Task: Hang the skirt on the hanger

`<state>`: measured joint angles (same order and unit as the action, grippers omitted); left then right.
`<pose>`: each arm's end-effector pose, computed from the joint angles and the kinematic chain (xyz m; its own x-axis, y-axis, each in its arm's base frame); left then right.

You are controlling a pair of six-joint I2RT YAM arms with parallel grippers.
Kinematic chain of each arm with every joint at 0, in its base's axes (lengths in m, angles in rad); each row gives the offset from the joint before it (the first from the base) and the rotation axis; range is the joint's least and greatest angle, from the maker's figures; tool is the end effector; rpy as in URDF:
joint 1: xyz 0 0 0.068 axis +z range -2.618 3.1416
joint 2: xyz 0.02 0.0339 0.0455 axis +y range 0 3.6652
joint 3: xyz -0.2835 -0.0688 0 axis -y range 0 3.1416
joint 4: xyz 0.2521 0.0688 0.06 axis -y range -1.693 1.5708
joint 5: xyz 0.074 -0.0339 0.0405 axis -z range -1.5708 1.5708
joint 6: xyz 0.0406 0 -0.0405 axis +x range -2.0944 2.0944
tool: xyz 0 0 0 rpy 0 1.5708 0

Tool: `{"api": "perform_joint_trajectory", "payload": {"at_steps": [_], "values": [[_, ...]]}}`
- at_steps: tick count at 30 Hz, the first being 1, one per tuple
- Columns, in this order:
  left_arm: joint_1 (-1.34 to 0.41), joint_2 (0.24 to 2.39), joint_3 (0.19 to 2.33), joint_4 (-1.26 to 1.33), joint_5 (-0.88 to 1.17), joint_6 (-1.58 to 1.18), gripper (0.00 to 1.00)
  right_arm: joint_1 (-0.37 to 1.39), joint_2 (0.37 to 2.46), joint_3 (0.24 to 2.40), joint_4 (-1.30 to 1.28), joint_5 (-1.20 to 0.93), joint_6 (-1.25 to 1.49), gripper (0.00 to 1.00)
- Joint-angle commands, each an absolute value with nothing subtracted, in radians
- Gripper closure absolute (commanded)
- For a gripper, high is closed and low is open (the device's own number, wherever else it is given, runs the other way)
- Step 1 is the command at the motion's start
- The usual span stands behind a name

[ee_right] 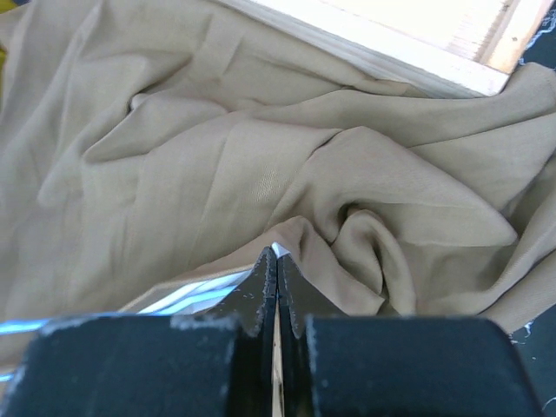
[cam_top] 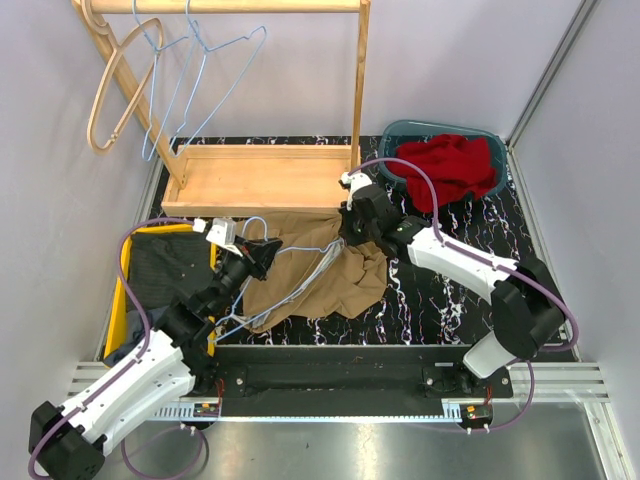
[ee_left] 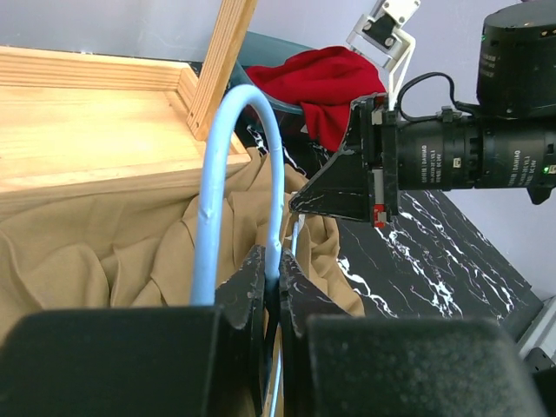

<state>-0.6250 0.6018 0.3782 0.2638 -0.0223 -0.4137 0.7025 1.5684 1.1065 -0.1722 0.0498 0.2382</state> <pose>0.1302 -0.0928 0.2812 -0.1980 -0.3527 -0.9145 0.5322 0.7448 -0.4025 0.2791 0.2337 0.2705 -0.5845 -0.1860 -0.7898 -0.4907 0.8563 0.1614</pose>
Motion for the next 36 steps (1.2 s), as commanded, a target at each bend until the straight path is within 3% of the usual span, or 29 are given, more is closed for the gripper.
{"api": "perform_joint_trajectory", "payload": {"at_steps": [1, 17, 36], "values": [[-0.629, 0.615, 0.370, 0.360, 0.006, -0.394, 1.00, 0.690, 1.505, 1.137, -0.184, -0.029, 0.264, 1.00], [-0.629, 0.722, 0.379, 0.558, 0.034, -0.437, 1.00, 0.690, 1.480, 1.163, -0.198, -0.258, 0.337, 1.00], [-0.629, 0.614, 0.341, 0.635, 0.132, -0.497, 1.00, 0.690, 1.407, 1.186, -0.248, -0.129, 0.360, 0.99]]}}
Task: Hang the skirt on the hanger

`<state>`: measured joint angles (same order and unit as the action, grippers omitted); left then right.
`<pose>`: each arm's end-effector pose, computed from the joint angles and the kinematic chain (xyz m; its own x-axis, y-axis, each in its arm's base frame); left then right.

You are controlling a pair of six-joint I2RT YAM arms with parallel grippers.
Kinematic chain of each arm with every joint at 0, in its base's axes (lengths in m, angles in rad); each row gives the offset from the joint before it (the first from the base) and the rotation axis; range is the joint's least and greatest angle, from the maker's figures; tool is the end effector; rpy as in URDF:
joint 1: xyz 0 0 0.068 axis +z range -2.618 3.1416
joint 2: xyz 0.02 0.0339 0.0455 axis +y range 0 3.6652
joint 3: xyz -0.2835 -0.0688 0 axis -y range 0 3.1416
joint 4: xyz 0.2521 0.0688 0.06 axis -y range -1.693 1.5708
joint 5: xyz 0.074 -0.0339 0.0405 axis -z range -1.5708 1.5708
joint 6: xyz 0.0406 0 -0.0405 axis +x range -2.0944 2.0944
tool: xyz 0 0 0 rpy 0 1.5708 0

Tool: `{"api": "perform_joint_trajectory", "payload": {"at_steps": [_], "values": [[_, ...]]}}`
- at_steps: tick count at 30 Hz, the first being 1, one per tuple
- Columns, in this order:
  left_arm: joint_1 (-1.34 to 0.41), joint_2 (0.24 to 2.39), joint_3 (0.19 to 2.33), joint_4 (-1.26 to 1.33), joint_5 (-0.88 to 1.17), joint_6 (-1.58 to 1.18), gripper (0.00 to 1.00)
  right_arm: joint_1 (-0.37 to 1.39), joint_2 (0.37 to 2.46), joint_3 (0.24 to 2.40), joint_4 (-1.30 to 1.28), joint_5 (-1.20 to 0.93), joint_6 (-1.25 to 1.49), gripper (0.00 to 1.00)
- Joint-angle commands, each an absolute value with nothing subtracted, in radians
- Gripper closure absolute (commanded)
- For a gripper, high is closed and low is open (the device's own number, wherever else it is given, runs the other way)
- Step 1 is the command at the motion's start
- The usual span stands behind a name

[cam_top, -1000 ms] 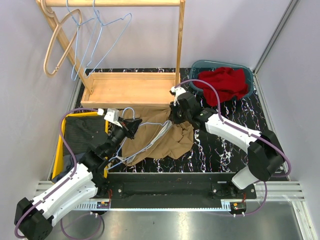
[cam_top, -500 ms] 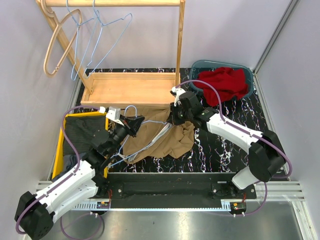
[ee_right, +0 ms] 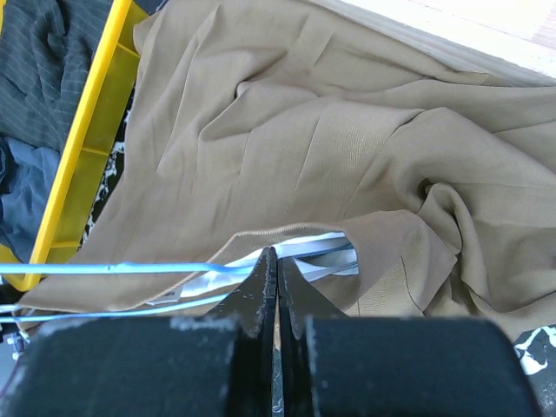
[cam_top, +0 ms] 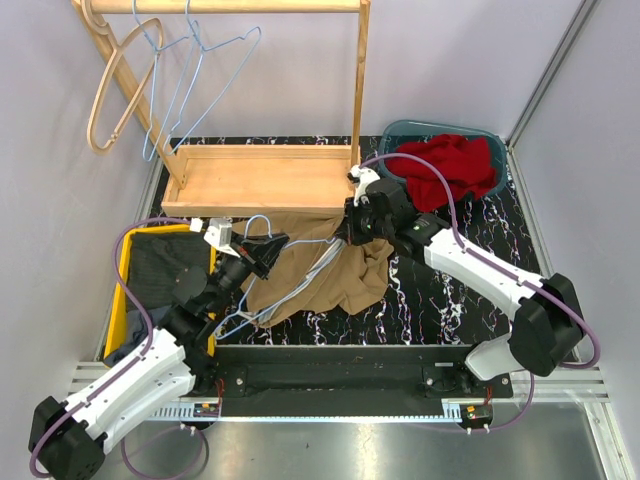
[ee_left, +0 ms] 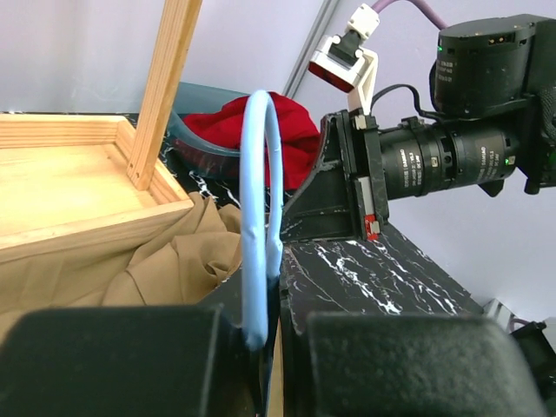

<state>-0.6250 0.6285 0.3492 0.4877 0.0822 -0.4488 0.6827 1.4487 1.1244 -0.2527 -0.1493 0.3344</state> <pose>0.1290 -0.0972 0.2920 -0.1301 -0.4393 -0.8888 0.6569 0.6333 -0.4092 0.2594 0.2187 0.3092 -0.6363 -0.0991 -0.7650 -0.5418 0.7634 0.3517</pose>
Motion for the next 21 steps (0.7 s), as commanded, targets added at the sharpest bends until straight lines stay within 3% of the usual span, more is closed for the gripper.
{"api": "perform_joint_trajectory", "payload": {"at_steps": [1, 9, 21], "values": [[-0.629, 0.612, 0.339, 0.646, 0.132, -0.503, 1.00, 0.692, 1.404, 1.187, -0.258, -0.103, 0.367, 0.99], [-0.629, 0.539, 0.322, 0.611, 0.114, -0.497, 1.00, 0.677, 1.341, 1.151, -0.272, 0.037, 0.405, 0.99], [-0.629, 0.537, 0.301, 0.658, 0.112, -0.511, 1.00, 0.675, 1.342, 1.152, -0.227, -0.145, 0.371, 1.00]]}}
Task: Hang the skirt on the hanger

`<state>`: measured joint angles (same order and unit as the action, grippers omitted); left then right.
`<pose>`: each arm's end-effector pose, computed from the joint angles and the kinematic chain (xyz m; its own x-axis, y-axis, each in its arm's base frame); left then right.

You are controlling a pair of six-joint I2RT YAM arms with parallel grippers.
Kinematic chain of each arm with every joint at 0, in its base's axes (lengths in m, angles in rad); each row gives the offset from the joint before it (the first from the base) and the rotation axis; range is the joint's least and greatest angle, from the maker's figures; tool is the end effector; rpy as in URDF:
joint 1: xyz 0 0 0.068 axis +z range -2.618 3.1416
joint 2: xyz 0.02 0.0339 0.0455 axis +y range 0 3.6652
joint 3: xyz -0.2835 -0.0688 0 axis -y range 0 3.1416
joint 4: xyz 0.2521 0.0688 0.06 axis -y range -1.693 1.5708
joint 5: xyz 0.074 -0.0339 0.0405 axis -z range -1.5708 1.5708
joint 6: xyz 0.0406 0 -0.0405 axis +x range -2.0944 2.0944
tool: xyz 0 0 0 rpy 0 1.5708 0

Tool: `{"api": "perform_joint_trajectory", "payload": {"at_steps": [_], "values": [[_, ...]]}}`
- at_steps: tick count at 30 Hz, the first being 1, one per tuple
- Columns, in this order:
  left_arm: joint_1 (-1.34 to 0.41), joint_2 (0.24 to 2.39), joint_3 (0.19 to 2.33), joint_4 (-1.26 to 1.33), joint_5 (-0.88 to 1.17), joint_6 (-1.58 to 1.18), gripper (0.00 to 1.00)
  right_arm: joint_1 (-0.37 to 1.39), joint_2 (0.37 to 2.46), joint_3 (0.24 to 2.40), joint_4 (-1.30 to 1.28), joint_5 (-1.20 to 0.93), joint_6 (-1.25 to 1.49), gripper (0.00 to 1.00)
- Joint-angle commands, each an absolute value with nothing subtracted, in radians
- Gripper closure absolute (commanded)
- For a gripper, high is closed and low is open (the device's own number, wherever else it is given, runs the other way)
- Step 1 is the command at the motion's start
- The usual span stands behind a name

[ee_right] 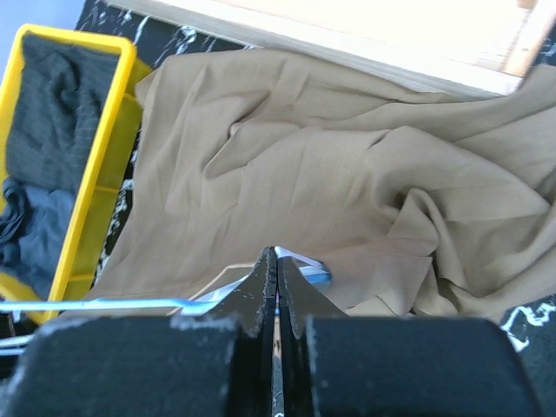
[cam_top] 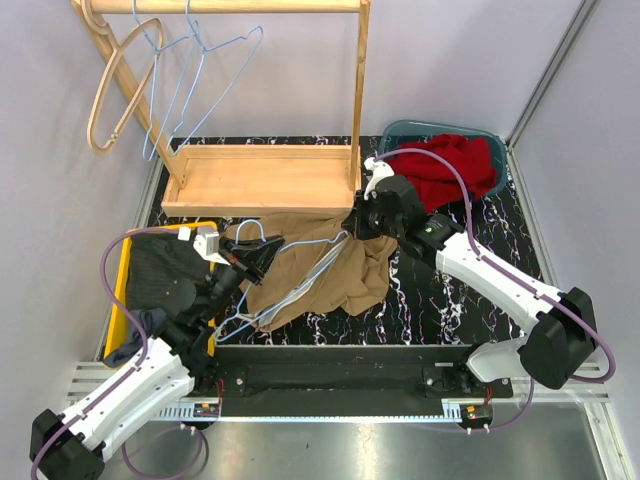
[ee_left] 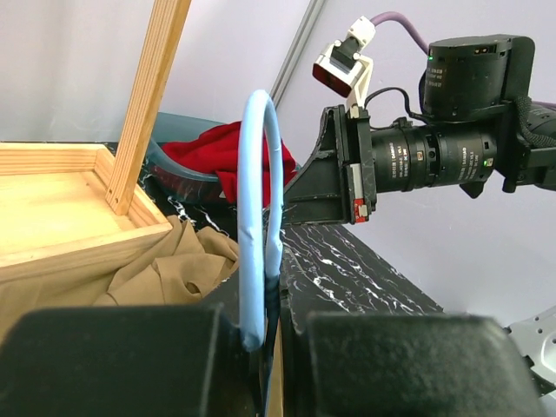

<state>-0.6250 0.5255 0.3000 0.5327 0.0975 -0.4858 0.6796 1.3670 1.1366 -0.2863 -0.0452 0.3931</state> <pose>0.1136 -0.0868 0.2924 -0.0902 -0.5080 -0.8566 0.6960 0.5831 -0.4190 0.2488 0.2034 0.3354 -0.6072 0.0014 -0.7946 -0.4610 0.8139 0.3537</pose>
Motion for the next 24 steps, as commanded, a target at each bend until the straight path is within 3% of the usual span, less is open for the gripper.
{"api": "perform_joint_trajectory", "payload": {"at_steps": [1, 24], "values": [[-0.629, 0.551, 0.296, 0.670, 0.118, -0.512, 1.00, 0.676, 1.341, 1.149, -0.221, -0.182, 0.371, 1.00], [-0.629, 0.807, 0.272, 0.931, 0.058, -0.571, 1.00, 0.677, 1.390, 1.138, -0.189, -0.681, 0.357, 0.99]]}}
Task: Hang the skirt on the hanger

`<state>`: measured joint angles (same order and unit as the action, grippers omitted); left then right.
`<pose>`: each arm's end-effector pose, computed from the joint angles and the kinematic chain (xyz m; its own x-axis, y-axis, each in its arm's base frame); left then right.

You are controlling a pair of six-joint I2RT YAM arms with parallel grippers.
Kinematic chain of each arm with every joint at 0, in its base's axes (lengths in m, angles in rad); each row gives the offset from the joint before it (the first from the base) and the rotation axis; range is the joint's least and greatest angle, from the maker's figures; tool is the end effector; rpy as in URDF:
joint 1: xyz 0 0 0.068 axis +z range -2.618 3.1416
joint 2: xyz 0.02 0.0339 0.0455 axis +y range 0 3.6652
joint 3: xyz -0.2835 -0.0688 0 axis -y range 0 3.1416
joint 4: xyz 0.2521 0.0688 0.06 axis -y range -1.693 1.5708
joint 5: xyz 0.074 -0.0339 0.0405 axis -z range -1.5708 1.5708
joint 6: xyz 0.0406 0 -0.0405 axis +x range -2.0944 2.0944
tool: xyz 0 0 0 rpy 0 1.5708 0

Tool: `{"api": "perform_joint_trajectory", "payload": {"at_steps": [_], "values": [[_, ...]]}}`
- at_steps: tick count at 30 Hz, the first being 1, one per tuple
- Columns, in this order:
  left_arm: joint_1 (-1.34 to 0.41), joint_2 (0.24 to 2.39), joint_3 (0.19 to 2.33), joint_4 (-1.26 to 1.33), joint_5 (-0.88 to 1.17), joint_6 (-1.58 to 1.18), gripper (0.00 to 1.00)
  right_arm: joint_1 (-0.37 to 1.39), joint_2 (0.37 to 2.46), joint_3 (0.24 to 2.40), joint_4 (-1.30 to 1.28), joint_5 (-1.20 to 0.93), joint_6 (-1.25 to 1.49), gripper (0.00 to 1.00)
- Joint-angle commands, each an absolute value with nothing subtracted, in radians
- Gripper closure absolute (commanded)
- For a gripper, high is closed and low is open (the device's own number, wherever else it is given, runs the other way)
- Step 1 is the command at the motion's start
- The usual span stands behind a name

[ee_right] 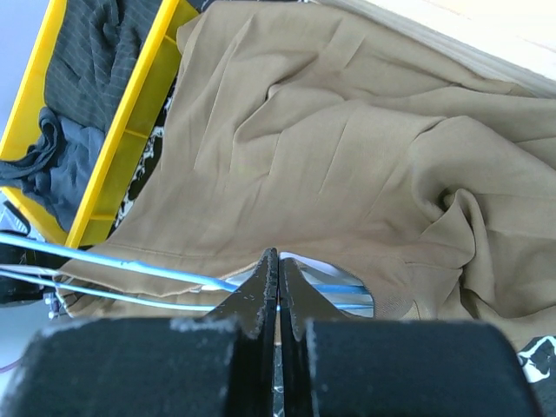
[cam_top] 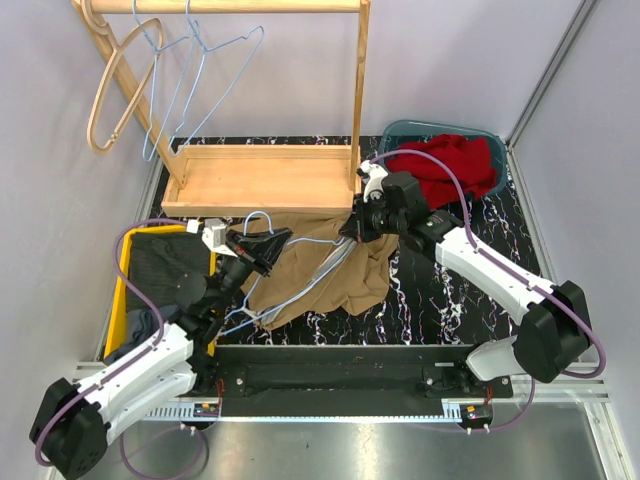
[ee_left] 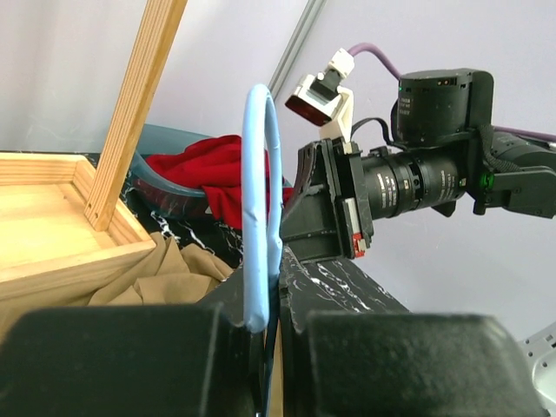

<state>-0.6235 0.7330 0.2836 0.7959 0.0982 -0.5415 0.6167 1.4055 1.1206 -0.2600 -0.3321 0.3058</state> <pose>0.1357 -0.1025 0.2866 -0.1018 -0.5586 -0.8232 0.7042 0.5440 -0.4563 0.2601 0.2006 0.3216 -0.6363 -0.1022 -0.7646 -0.6110 0.6719 0.4186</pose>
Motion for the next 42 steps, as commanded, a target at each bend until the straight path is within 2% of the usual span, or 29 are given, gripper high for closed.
{"api": "perform_joint_trajectory", "payload": {"at_steps": [1, 4, 5, 9, 17, 24, 28, 36, 42], "values": [[-0.629, 0.819, 0.272, 0.952, 0.060, -0.574, 1.00, 0.678, 1.391, 1.140, -0.195, -0.695, 0.359, 0.97], [-0.629, 0.868, 0.275, 0.994, 0.071, -0.584, 1.00, 0.676, 1.390, 1.138, -0.216, -0.693, 0.359, 0.83], [-0.629, 0.885, 0.276, 1.000, 0.074, -0.586, 1.00, 0.678, 1.382, 1.132, -0.235, -0.628, 0.359, 0.65], [-0.629, 0.908, 0.267, 1.014, 0.075, -0.595, 1.00, 0.678, 1.330, 1.132, -0.314, -0.408, 0.342, 0.52], [-0.630, 0.971, 0.258, 1.037, 0.040, -0.600, 1.00, 0.678, 1.325, 1.176, -0.465, -0.125, 0.305, 0.52], [-0.632, 1.055, 0.258, 1.081, 0.005, -0.610, 1.00, 0.699, 1.338, 1.246, -0.572, -0.040, 0.197, 0.57], [-0.634, 1.115, 0.267, 1.115, 0.003, -0.615, 1.00, 0.745, 1.361, 1.269, -0.635, 0.067, 0.158, 0.57], [-0.638, 1.186, 0.284, 1.183, 0.006, -0.637, 1.00, 0.773, 1.359, 1.256, -0.675, 0.138, 0.166, 0.56], [-0.640, 1.181, 0.279, 1.203, 0.009, -0.644, 1.00, 0.773, 1.358, 1.233, -0.696, 0.333, 0.221, 0.52]]}}
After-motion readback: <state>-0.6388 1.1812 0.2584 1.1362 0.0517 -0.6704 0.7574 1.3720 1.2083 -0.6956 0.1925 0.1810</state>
